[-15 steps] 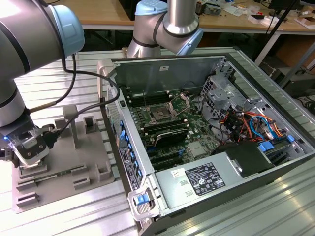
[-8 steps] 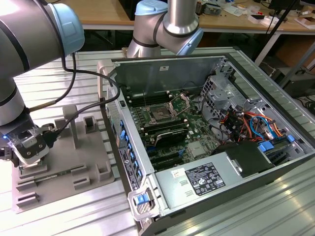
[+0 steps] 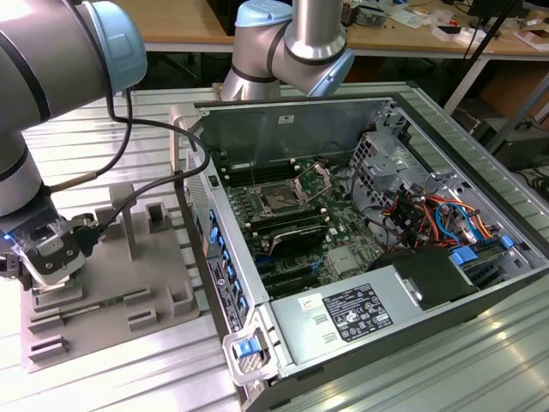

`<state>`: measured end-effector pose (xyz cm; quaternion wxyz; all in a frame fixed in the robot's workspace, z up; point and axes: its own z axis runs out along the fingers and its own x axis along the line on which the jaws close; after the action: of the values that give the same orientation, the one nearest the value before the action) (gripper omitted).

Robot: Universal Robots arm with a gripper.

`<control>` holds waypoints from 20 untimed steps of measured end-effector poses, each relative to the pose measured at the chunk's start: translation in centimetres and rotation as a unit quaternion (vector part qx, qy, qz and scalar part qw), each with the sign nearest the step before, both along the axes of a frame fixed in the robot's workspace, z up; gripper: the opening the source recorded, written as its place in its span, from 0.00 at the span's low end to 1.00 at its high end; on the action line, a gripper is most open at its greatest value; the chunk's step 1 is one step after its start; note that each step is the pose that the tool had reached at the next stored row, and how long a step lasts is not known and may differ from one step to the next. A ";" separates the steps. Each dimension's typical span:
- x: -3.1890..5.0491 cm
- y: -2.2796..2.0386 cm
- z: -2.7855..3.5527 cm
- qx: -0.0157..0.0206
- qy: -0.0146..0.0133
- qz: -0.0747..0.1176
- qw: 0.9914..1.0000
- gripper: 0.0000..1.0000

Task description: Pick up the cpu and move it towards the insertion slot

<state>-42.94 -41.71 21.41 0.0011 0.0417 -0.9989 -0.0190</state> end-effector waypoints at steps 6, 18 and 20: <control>0.00 0.00 0.25 0.000 0.000 0.000 1.000 0.55; 0.00 0.00 2.52 0.000 0.000 0.000 1.000 0.55; 0.00 0.00 2.98 0.000 0.000 0.000 1.000 0.55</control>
<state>-42.94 -41.71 24.39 0.0010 0.0417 -0.9989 -0.0192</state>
